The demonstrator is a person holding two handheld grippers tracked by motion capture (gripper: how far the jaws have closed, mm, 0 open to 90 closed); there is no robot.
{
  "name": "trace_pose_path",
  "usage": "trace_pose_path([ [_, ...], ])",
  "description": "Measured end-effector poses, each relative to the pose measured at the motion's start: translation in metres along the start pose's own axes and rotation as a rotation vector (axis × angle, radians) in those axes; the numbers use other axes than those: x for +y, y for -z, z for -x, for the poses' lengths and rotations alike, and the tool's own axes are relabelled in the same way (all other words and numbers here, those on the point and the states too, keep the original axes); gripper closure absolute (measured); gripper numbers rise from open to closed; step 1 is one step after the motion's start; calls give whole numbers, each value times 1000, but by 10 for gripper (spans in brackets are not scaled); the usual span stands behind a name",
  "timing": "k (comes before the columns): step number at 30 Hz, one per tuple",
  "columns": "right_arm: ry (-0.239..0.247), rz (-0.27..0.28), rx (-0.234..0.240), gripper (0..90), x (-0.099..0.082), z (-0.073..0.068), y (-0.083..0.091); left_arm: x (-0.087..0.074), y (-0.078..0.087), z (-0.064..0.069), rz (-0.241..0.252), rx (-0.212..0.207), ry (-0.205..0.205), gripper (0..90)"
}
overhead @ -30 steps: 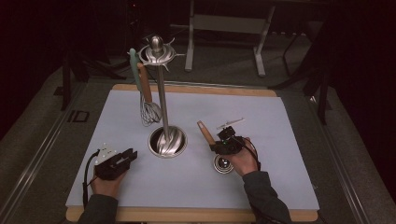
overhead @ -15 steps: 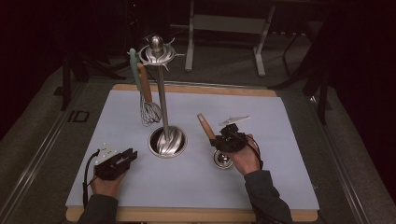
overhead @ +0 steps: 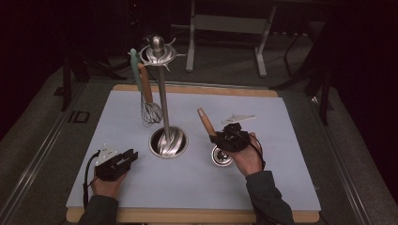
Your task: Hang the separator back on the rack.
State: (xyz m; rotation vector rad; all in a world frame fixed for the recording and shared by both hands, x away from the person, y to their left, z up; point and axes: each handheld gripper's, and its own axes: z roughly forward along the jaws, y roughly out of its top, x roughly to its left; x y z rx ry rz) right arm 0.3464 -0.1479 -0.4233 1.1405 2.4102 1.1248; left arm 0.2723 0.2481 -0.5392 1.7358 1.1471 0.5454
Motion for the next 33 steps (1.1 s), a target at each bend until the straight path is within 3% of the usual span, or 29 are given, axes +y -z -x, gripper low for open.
trace_pose_path([
  [13, 18, 61, -1, 701, 6, -6, 9, 0, 0, 0, 0, 1, -2, 710],
  [33, 57, 168, 59, 701, 23, -20, 25, 0, 0, 0, 0, 0, -3, 710],
])
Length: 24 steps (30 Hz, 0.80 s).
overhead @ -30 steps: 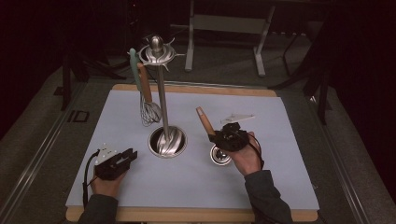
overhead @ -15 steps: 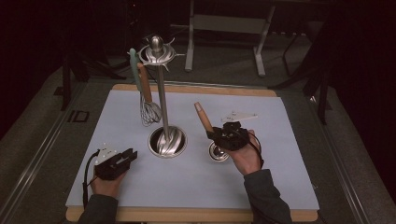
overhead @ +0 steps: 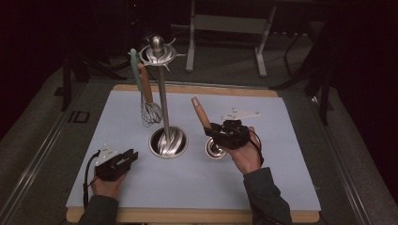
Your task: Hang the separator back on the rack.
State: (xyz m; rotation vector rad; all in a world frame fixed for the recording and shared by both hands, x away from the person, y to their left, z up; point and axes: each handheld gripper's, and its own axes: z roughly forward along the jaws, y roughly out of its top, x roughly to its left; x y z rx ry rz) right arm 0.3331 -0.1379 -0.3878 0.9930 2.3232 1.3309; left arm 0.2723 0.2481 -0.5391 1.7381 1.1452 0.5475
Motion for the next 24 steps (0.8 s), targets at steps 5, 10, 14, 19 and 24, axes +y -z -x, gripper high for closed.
trace_pose_path([
  [5, 11, 15, 3, 701, 3, -2, 2, 0, 0, 0, 0, 0, 0, 710],
  [10, 16, 27, 2, 701, 6, -3, 4, 0, 0, 0, 0, 0, 0, 710],
  [14, 19, 34, 3, 701, 8, -4, 5, 0, 0, 0, 0, -1, 0, 710],
  [19, 27, 44, 3, 701, 11, -5, 6, 0, 0, 0, 0, 0, -1, 710],
  [24, 38, 61, 7, 701, 15, -7, 10, 0, 0, 0, 0, 0, -1, 710],
])
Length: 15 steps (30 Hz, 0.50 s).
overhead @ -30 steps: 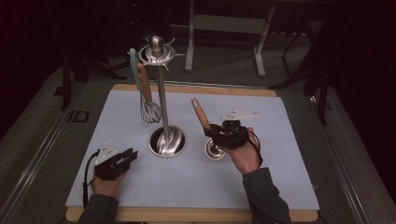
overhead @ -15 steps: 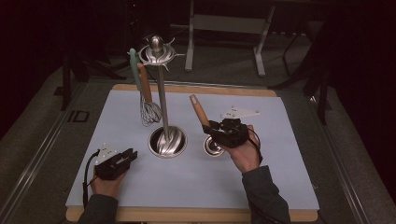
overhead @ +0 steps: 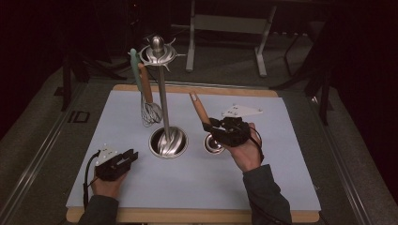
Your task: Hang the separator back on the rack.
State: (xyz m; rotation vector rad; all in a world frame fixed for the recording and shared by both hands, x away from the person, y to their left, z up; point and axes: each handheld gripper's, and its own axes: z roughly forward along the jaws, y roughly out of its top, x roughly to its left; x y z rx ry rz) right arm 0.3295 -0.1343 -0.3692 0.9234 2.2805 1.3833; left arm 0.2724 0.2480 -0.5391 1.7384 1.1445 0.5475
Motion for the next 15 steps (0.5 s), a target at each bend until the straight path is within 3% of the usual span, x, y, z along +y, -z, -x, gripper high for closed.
trace_pose_path([
  [5, 8, 25, 6, 701, 6, -1, 3, 0, 0, 0, -1, 1, 0, 710],
  [8, 10, 53, 32, 701, 11, -1, 6, 0, 0, 0, -2, 3, 0, 710],
  [15, 47, 91, 40, 701, 23, -7, 12, 0, -1, 0, -5, 2, -1, 710],
])
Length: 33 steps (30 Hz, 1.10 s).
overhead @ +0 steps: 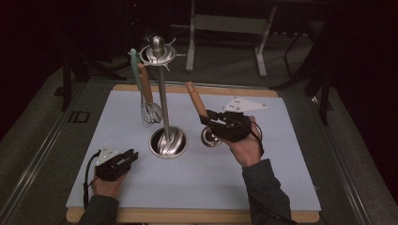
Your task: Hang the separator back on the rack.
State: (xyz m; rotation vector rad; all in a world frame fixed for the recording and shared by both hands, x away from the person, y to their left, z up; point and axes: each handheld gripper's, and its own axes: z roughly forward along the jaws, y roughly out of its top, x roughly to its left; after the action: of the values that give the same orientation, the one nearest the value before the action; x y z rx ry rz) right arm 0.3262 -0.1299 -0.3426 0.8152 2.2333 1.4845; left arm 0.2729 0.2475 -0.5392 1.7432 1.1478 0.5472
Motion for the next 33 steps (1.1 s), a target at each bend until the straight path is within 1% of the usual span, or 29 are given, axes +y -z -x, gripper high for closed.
trace_pose_path([
  [7, 13, 52, 22, 701, 12, -4, 4, 0, 0, 0, 1, -1, 2, 710],
  [9, 7, 70, 41, 701, 15, -5, 4, 0, 0, 0, 0, -1, 0, 710],
  [10, 7, 70, 41, 701, 15, -5, 4, 0, 0, 0, 0, -1, 0, 710],
  [11, 12, 88, 49, 701, 18, -7, 5, 0, 0, 0, 0, -1, 0, 710],
  [13, 13, 100, 56, 701, 21, -8, 5, 0, 0, 0, 0, -1, 0, 710],
  [16, 9, 128, 85, 701, 25, -11, 7, 0, 0, 0, -1, -2, -2, 710],
  [18, 15, 146, 96, 701, 28, -13, 8, 0, 0, 0, -2, -2, -3, 710],
  [21, 37, 165, 96, 701, 34, -18, 10, 0, 0, 0, -2, -3, -3, 710],
  [25, 65, 207, 121, 701, 38, -25, 13, 0, 0, 0, -3, -3, -4, 710],
  [28, 76, 217, 134, 701, 40, -28, 13, 0, 0, 0, -3, -3, -5, 710],
  [33, 67, 214, 145, 701, 44, -30, 6, 0, 0, 0, 0, -3, -1, 710],
])
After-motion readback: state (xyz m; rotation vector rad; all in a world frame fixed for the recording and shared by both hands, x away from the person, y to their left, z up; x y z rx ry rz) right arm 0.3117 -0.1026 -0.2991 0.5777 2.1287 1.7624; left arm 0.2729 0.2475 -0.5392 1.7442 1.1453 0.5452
